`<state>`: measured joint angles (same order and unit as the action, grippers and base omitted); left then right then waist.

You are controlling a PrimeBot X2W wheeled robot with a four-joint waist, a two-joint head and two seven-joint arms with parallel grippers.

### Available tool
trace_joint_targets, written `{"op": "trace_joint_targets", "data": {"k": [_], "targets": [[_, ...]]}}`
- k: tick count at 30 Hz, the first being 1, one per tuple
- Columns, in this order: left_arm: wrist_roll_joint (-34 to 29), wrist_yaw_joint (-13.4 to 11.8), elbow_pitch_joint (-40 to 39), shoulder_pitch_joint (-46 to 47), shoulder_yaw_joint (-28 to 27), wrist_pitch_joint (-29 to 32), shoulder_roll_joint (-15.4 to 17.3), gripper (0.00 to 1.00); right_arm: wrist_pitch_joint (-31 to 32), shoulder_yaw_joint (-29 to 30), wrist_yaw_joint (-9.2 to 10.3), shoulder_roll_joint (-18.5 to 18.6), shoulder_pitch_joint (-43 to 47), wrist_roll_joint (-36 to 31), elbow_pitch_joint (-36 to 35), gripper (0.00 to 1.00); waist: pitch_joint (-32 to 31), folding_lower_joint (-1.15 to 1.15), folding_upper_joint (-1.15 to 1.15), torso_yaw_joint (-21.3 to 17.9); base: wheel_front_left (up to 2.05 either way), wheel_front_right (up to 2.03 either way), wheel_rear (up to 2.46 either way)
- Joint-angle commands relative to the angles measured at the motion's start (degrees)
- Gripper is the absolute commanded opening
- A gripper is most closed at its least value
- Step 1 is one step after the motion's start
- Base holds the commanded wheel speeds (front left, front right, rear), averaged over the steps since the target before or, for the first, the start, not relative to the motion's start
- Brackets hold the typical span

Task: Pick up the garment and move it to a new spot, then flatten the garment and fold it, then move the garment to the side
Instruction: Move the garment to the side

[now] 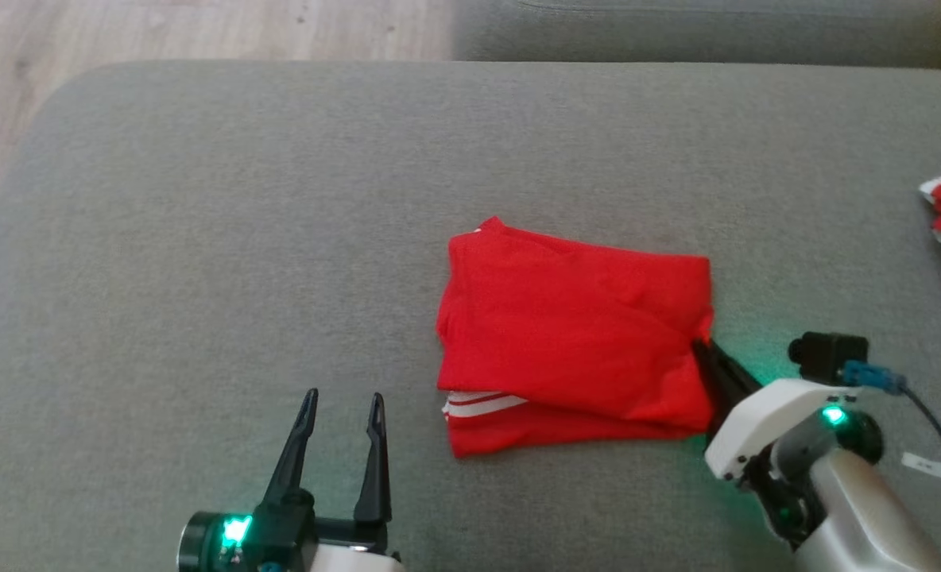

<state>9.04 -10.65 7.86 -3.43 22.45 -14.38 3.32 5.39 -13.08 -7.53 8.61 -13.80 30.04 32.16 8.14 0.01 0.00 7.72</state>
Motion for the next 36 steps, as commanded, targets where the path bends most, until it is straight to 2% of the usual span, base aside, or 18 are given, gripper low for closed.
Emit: {"op": "trace_joint_targets", "data": {"k": [1, 6, 10, 17, 22, 24, 26, 30, 31, 36], "targets": [[0.23, -0.48, -2.12, 2.01, -1.26, -0.62, -0.43, 1.00, -1.49, -0.80, 0.04, 2.28, -2.03, -0.83, -2.09, 0.00, 0.72, -0.01, 0.00, -1.44, 0.00, 0.00, 0.00], [0.80, -0.91, -4.42, 3.60, -1.35, -0.62, -0.43, 1.00, -1.89, 0.73, 0.04, 8.36, -5.96, -4.11, -5.54, 0.00, 3.92, -0.01, 0.00, -5.70, 0.00, 0.00, 0.00], [0.23, -1.46, -6.20, 6.16, -2.30, -0.62, -0.44, 1.00, -0.75, 2.80, 0.04, 15.25, -10.47, -5.29, -8.40, 0.00, 7.64, -0.01, 0.00, -8.96, 0.00, 0.00, 0.00], [-0.24, 0.11, -7.03, 10.72, -4.06, -0.62, -0.44, 1.00, 0.64, 5.96, 0.04, 25.62, -18.79, -6.10, -9.99, 0.00, 12.99, -0.01, 0.00, -13.23, 0.00, 0.00, 0.00], [-0.46, 1.32, -6.92, 13.22, -4.69, -0.62, -0.44, 1.00, 0.86, 9.04, 0.04, 29.72, -23.34, -8.31, -8.95, 0.00, 15.09, -0.01, 0.00, -14.60, 0.00, 0.00, 0.00], [-0.53, 1.74, -6.79, 13.79, -4.73, -0.62, -0.44, 1.00, -0.35, 11.26, 0.04, 29.77, -24.95, -9.97, -8.01, 1.00, 15.41, -0.01, 0.00, -14.93, 0.00, 0.00, 0.00], [-0.48, 2.07, -6.44, 14.26, -4.68, -0.62, -0.44, 1.00, -2.21, 12.51, 0.04, 28.79, -26.05, -11.49, -7.10, 1.00, 15.33, -0.01, 0.00, -14.99, 0.00, 0.00, 0.00], [0.13, 2.65, -5.46, 14.43, -4.43, -0.62, -0.44, 1.00, -5.04, 12.57, 0.04, 24.39, -25.14, -15.53, -6.44, 1.00, 13.40, -0.01, 0.00, -14.54, 0.00, 0.00, 0.00], [0.13, 2.65, -5.46, 14.43, -4.43, -0.62, -0.44, 1.00, -5.04, 12.57, 0.04, 24.39, -25.14, -15.53, -6.44, 1.00, 13.40, -0.01, 0.00, -14.54, 0.00, 0.00, 0.00], [1.11, 2.42, -4.92, 12.98, -4.70, -0.62, -0.44, 1.00, -7.96, 9.32, 0.04, 17.17, -19.61, -17.50, -7.08, 1.00, 8.90, -0.01, 0.00, -12.92, 0.00, 0.00, 0.00]]}}
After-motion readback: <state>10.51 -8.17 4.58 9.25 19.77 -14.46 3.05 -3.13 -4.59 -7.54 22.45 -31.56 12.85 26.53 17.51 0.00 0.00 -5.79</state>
